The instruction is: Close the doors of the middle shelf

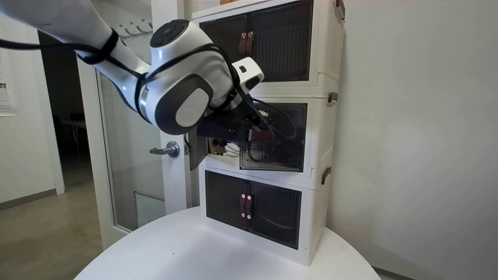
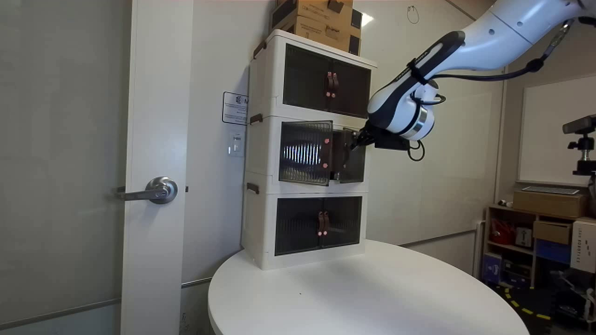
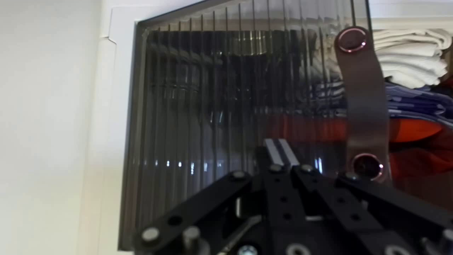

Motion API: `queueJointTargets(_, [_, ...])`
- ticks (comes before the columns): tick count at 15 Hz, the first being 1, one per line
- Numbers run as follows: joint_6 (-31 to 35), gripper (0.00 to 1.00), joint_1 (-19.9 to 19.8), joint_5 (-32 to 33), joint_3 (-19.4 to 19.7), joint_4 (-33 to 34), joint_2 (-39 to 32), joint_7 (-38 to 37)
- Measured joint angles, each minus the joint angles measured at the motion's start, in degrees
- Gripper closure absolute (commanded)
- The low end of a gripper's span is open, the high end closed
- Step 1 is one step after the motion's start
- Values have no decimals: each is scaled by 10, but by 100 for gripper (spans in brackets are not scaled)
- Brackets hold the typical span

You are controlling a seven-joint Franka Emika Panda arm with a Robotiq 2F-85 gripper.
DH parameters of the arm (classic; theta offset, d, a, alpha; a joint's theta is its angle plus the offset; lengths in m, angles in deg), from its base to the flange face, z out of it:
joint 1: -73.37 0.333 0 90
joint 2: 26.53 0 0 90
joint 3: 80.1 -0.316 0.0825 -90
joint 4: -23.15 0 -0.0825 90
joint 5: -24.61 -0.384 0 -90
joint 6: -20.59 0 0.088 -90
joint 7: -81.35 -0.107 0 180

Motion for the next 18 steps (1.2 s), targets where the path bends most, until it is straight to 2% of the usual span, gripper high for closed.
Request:
queueJointTargets(6, [40,100,18,59,28,43,-45,-101])
queueJointTargets(18, [47,100,100,15,114,118,-100,-103])
